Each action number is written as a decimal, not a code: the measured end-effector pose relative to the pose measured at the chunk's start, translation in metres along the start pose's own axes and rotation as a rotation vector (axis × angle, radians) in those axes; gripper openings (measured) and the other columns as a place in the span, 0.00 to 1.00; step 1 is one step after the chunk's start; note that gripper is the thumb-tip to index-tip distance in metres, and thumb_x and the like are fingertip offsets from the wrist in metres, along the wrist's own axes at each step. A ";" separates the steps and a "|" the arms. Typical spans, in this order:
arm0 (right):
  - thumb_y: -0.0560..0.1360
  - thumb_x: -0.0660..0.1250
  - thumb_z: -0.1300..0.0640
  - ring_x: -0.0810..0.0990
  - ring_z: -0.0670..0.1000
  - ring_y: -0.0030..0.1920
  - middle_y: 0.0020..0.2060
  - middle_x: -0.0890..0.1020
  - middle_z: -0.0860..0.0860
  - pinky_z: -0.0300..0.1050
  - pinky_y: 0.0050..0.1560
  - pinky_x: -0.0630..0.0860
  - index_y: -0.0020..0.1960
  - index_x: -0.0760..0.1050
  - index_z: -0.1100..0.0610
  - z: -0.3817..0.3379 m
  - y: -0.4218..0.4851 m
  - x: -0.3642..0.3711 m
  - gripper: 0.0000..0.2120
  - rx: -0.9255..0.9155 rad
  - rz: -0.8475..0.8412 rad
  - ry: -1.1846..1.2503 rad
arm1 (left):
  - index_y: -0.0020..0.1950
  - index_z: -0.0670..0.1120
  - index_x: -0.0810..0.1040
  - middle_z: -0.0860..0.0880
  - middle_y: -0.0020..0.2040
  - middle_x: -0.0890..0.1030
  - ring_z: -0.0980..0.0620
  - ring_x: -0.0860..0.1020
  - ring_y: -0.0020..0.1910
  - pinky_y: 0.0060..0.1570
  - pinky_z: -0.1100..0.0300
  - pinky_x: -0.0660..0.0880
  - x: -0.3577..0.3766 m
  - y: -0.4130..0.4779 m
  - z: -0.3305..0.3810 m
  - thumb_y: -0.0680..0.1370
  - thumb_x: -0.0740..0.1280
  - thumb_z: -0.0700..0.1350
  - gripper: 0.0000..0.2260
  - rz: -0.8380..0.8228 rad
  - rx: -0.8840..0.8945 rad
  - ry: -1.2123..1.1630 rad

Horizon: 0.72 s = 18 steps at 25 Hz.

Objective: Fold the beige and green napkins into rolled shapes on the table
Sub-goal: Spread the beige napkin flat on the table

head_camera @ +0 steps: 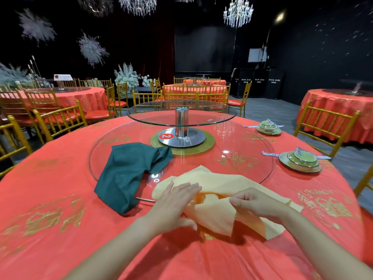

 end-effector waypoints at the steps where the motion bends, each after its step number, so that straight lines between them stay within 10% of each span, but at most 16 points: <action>1: 0.76 0.64 0.48 0.59 0.45 0.26 0.25 0.62 0.46 0.34 0.27 0.59 0.28 0.63 0.53 0.004 -0.004 -0.001 0.21 0.010 -0.029 0.029 | 0.75 0.54 0.53 0.54 0.76 0.57 0.55 0.53 0.75 0.73 0.45 0.42 0.002 -0.002 0.001 0.63 0.59 0.75 0.46 0.021 0.024 0.032; 4: 0.75 0.66 0.50 0.63 0.45 0.30 0.28 0.68 0.46 0.35 0.33 0.62 0.31 0.71 0.54 0.016 -0.016 -0.001 0.16 0.031 -0.109 -0.077 | 0.76 0.52 0.54 0.53 0.76 0.57 0.53 0.52 0.76 0.73 0.43 0.45 0.004 -0.003 -0.028 0.66 0.45 0.78 0.46 0.006 -0.234 -0.067; 8: 0.75 0.67 0.49 0.66 0.40 0.32 0.27 0.71 0.41 0.42 0.36 0.63 0.30 0.74 0.46 0.034 -0.028 0.007 0.15 0.006 -0.101 -0.341 | 0.69 0.54 0.66 0.55 0.64 0.74 0.50 0.70 0.66 0.67 0.47 0.61 0.014 0.004 -0.057 0.73 0.61 0.62 0.27 -0.062 -0.499 -0.269; 11: 0.70 0.63 0.33 0.75 0.40 0.40 0.37 0.81 0.42 0.45 0.43 0.70 0.38 0.78 0.51 0.038 -0.041 0.017 0.22 -0.045 -0.067 -0.378 | 0.38 0.47 0.74 0.50 0.36 0.76 0.45 0.74 0.42 0.35 0.56 0.66 -0.001 0.018 -0.060 0.71 0.66 0.47 0.04 0.075 -0.566 -0.281; 12: 0.67 0.61 0.28 0.78 0.39 0.46 0.45 0.84 0.42 0.45 0.50 0.73 0.44 0.81 0.53 0.040 -0.045 0.017 0.29 -0.036 -0.050 -0.372 | 0.31 0.46 0.68 0.50 0.30 0.70 0.45 0.71 0.36 0.31 0.55 0.60 -0.011 0.025 -0.061 0.72 0.66 0.46 0.11 0.129 -0.586 -0.268; 18: 0.67 0.62 0.28 0.82 0.46 0.48 0.44 0.85 0.51 0.47 0.51 0.74 0.40 0.80 0.49 0.051 -0.080 -0.002 0.25 0.024 0.018 -0.381 | 0.40 0.45 0.77 0.46 0.41 0.80 0.41 0.77 0.45 0.36 0.56 0.66 -0.070 0.075 -0.086 0.78 0.61 0.51 0.13 0.200 -0.612 0.065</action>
Point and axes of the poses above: each hand's wrist, its own y-axis towards the middle knuckle, its own x-axis out of the palm, z = x × y, the point moved 9 cm from there along y, towards the middle knuckle
